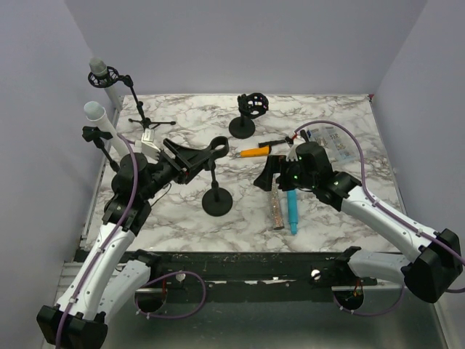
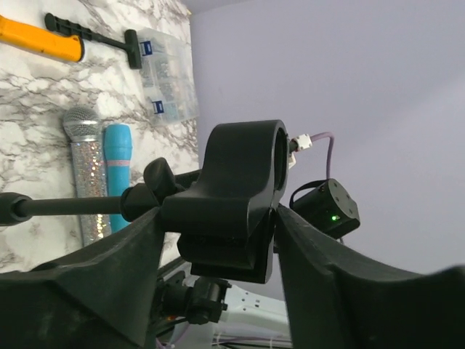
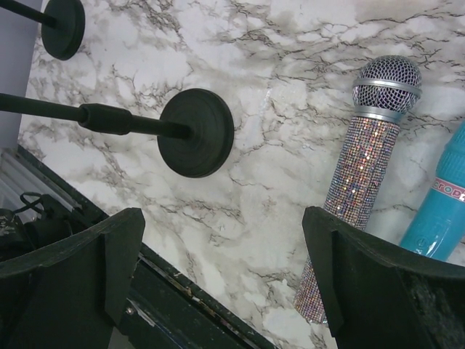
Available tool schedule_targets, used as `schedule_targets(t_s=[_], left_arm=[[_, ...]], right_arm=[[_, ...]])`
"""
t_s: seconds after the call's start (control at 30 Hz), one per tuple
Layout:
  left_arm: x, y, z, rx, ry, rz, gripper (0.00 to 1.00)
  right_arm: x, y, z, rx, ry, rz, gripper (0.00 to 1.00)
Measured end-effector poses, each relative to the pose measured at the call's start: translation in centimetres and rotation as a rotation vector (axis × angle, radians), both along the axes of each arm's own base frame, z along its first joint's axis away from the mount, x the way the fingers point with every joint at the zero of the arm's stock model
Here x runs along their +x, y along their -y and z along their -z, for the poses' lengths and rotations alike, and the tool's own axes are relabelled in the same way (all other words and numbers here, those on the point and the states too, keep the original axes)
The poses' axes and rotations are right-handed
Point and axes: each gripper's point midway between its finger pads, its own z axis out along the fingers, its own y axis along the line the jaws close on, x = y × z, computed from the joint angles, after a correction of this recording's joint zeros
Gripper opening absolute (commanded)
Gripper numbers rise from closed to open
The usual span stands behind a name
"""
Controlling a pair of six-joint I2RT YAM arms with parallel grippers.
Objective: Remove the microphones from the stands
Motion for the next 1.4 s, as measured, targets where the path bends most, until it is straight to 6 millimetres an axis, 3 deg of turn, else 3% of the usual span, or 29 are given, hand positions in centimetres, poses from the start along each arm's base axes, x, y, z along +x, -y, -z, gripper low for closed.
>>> schedule_targets(t_s=[0.13, 0.33, 0.67, 0.83, 0.87, 1.03, 1.2, 1.3, 1.4], left_arm=[[0.5, 0.3, 0.0, 0.004, 0.011, 0.008, 0.32], [-0.1, 0.1, 0.7, -0.014, 0.066, 0.010, 0.11], [0.5, -0.1, 3.2, -0.032, 0.146, -0.021, 0.03], [1.2, 0.1, 8.0, 0.033, 0.037, -0.014, 0.00], [1.0, 0.1, 9.8, 0.041, -0.022, -0.012, 0.00], [1.1, 0.1, 9.8, 0.055, -0.001, -0.014, 0.00], [2.7, 0.6, 8.9, 0.058, 0.016, -0.006, 0.00], [4.5, 0.7, 8.2, 0.080, 0.014, -0.006, 0.00], [8.1, 0.3, 7.5, 0.117, 0.009, -0.031, 0.00]], right_arm=[[0.1, -0.1, 0.0, 0.001, 0.002, 0.000, 1.00], [0.3, -0.2, 0.2, 0.004, 0.005, 0.000, 1.00], [0.4, -0.3, 1.4, -0.010, -0.013, 0.000, 1.00], [0.4, -0.3, 2.0, -0.019, -0.025, 0.000, 1.00], [0.4, -0.3, 2.0, -0.019, -0.025, 0.000, 1.00], [0.4, -0.3, 2.0, -0.020, -0.025, -0.001, 1.00], [0.4, -0.3, 2.0, -0.021, -0.024, -0.002, 1.00], [0.3, -0.2, 2.0, -0.021, -0.023, -0.001, 1.00], [0.2, 0.0, 1.7, -0.016, -0.011, 0.002, 1.00]])
